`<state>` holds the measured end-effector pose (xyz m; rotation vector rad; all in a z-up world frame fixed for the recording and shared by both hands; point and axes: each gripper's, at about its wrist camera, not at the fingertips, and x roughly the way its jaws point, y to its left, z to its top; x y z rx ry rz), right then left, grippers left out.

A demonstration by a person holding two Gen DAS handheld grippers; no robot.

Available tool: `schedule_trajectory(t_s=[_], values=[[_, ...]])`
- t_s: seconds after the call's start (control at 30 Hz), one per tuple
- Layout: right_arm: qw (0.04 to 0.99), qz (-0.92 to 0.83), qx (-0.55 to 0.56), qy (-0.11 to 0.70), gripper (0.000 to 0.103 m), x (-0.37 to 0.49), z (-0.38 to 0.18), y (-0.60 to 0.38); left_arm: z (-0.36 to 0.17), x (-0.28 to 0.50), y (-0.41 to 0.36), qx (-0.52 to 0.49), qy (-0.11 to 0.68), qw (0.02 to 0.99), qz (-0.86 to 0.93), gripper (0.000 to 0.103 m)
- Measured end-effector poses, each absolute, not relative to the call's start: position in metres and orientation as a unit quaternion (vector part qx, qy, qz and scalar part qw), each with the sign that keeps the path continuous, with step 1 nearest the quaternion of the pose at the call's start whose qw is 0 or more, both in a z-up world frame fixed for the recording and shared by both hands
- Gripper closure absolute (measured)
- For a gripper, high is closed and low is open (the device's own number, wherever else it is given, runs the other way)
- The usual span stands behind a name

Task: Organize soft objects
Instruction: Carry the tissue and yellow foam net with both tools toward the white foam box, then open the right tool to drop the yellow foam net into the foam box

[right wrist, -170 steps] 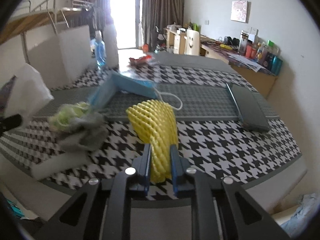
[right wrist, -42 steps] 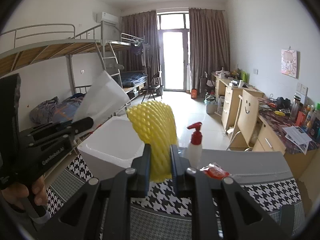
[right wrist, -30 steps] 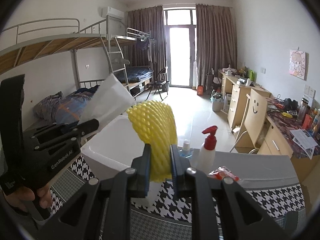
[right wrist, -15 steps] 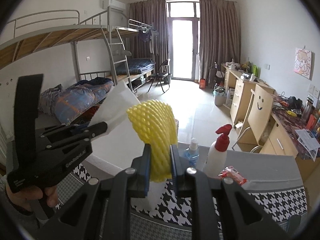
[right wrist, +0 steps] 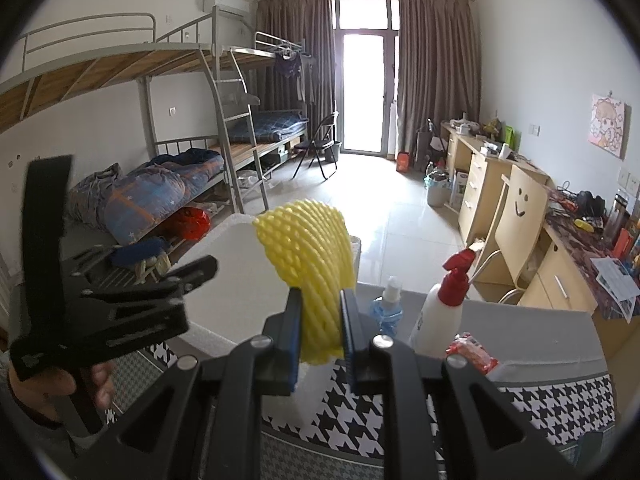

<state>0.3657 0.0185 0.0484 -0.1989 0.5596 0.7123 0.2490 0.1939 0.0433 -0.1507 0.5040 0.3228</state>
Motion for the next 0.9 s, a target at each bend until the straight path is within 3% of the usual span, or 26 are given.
schedule_trajectory(t_s=[0.27,0.7,0.83,0.9], values=[[0.888,0.355,-0.104,0.274,0.082,0.367,0.046,0.032,0.05,0.232,0.202,-0.07,0.229,0.954,0.182,0.001],[0.876,0.367,-0.111,0.292,0.082,0.375,0.038,0.055,0.05,0.206,0.214,-0.071,0.222,0.952,0.196,0.001],[0.871,0.369,-0.111,0.305,0.079,0.38,0.034,0.059,0.047,0.201,0.215,-0.075,0.223,0.951,0.2,0.001],[0.868,0.371,-0.109,0.311,0.073,0.383,0.032,0.061,0.045,0.199,0.217,-0.078,0.224,0.95,0.2,0.001]])
